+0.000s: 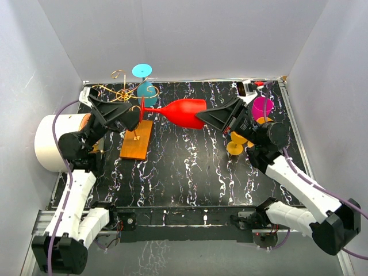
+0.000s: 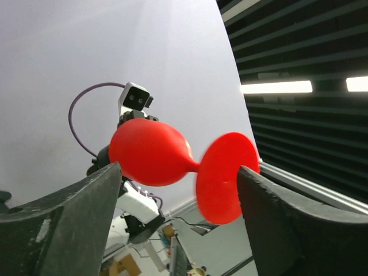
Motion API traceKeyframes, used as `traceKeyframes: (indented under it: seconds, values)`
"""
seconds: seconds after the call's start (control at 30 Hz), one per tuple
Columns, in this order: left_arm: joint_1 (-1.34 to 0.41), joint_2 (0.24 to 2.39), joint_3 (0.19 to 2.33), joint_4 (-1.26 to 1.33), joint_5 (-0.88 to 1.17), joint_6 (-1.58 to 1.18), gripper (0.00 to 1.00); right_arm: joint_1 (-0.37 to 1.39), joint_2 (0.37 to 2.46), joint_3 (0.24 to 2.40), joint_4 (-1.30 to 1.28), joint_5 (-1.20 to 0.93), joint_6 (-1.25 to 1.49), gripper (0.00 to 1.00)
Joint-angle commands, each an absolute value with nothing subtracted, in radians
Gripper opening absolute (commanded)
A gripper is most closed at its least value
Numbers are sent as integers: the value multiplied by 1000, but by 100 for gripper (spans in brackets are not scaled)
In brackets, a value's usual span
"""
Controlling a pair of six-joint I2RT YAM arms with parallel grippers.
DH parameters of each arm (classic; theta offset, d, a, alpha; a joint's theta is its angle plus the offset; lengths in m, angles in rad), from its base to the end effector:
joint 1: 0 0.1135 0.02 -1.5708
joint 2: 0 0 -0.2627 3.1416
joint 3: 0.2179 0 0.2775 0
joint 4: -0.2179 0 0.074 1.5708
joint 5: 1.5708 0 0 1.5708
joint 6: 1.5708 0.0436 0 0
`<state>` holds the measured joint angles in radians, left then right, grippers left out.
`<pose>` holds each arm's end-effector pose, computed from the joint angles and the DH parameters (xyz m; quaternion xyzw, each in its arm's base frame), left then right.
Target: Take the wine glass off the wine glass rack
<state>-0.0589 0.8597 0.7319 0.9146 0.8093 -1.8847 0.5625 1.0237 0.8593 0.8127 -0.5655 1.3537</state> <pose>0.1962 -0.0432 0.4112 -0.0554 0.5026 -0.7864 0.3547 0.1980 0.1524 0.4196 -0.0658 0.4907 0.7749 0.3929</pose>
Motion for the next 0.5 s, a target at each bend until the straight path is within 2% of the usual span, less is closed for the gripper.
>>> traceKeyframes:
  seconds: [0.0, 0.13, 0.23, 0.47]
  values:
    - [-57, 747, 776, 428, 865, -1556, 99, 560, 885, 874, 315, -446, 1022, 0]
    - [-57, 700, 905, -131, 784, -1144, 99, 560, 774, 904, -191, -200, 797, 0]
    - [-58, 708, 966, -372, 721, -997, 99, 560, 721, 890, -418, -50, 727, 0]
    - [-57, 728, 972, -413, 712, -952, 99, 559, 830, 908, -702, -120, 590, 0]
